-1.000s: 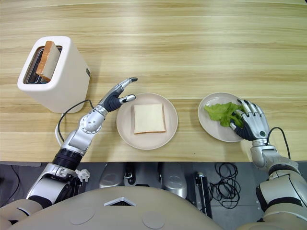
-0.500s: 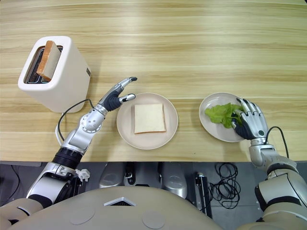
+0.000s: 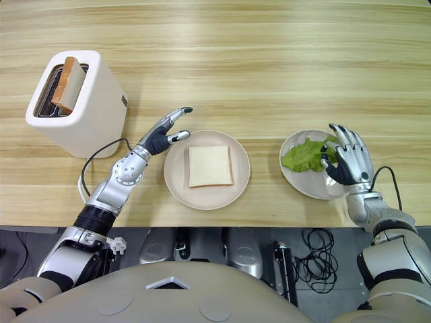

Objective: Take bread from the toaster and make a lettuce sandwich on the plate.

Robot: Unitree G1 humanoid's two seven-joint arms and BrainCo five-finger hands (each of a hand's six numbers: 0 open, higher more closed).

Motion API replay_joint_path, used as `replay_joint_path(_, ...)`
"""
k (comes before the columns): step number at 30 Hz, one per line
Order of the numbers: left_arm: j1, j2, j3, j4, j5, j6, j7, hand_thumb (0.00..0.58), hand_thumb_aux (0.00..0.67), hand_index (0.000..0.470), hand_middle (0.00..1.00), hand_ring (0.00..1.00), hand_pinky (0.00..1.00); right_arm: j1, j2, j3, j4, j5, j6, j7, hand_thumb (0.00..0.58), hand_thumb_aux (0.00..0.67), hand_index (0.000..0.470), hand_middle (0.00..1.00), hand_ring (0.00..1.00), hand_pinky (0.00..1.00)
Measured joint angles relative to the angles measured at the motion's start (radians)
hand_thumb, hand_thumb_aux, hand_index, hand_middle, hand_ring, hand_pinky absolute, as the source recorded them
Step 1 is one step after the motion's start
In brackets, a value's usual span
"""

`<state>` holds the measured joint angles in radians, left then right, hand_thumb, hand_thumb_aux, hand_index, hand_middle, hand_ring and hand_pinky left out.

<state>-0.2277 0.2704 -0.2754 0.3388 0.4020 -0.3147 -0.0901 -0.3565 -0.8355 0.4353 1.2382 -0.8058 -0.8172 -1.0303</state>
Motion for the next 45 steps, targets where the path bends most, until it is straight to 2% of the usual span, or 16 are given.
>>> replay_joint_path(7,-0.008,0.0,0.009,0.016,-0.001,-0.009,0.011,0.0,0.0,0.0,0.0,0.0,0.0,-0.038,-0.017,-0.027,-0.117,0.02,-0.106,0.016,0.58,0.67,0.46,1.0,1.0,1.0)
replay_joint_path(14,-0.034,0.001,0.018,0.05,-0.002,-0.021,0.034,0.0,0.0,0.0,0.0,0.0,0.0,-0.06,-0.034,-0.06,-0.41,0.017,-0.15,0.07,0.58,0.67,0.46,1.0,1.0,1.0)
replay_joint_path(27,-0.08,0.001,0.048,0.119,-0.018,-0.042,0.071,0.0,0.0,0.0,0.0,0.0,0.0,-0.063,0.155,-0.04,-0.703,-0.023,-0.187,0.311,0.58,0.67,0.46,1.0,1.0,1.0)
replay_joint_path(35,-0.117,0.003,0.095,0.146,-0.02,-0.043,0.156,0.0,0.0,0.0,0.0,0.0,0.0,-0.064,0.272,0.016,-0.697,-0.017,-0.226,0.461,0.58,0.67,0.46,1.0,1.0,1.0)
replay_joint_path(40,-0.121,0.005,0.094,0.212,-0.02,-0.052,0.163,0.0,0.0,0.0,0.0,0.0,0.0,-0.099,0.322,0.065,-0.576,-0.026,-0.235,0.564,0.58,0.67,0.46,1.0,1.0,1.0)
replay_joint_path(45,-0.134,0.004,0.092,0.234,-0.02,-0.062,0.164,0.0,0.0,0.0,0.0,0.0,0.0,-0.166,0.331,0.093,-0.466,-0.048,-0.215,0.6,0.58,0.67,0.46,1.0,1.0,1.0)
